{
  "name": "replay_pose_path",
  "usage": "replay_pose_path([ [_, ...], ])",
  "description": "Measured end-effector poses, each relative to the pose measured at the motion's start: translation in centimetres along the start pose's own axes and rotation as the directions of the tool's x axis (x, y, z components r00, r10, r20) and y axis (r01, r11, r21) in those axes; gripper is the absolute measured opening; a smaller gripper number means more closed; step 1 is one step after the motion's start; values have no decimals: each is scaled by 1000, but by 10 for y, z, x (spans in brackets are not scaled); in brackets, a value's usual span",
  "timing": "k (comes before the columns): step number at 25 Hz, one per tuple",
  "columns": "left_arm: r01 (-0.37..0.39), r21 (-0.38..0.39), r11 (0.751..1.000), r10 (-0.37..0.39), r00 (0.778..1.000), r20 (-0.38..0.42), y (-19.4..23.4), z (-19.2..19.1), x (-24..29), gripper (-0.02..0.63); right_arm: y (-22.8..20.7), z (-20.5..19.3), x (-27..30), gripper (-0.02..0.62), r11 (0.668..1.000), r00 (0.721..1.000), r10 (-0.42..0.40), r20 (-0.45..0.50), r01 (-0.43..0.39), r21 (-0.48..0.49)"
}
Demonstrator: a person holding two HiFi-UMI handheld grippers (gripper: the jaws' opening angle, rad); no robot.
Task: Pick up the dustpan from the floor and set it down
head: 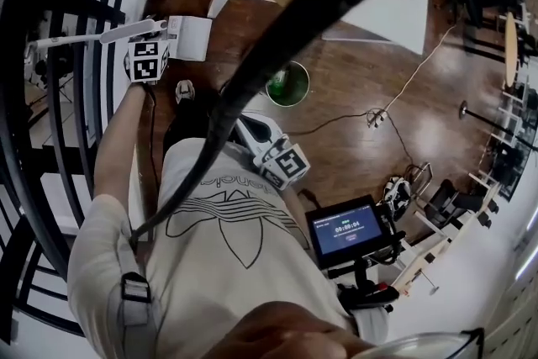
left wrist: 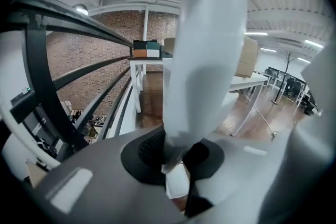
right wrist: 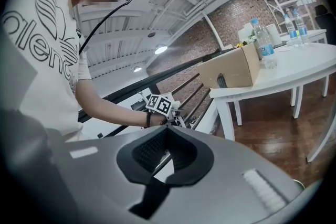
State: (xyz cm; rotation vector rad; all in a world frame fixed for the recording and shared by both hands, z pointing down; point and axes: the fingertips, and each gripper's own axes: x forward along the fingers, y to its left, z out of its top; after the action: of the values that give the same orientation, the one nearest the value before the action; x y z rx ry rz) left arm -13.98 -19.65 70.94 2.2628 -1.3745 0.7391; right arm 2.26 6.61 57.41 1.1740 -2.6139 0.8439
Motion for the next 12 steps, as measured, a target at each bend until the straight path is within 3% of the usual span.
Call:
replay_pose_path([
  [12,-18,12,1000,17,996,85,-54,75,-123,67,-24,88,6,2,991,974,107,199,-87,-105],
])
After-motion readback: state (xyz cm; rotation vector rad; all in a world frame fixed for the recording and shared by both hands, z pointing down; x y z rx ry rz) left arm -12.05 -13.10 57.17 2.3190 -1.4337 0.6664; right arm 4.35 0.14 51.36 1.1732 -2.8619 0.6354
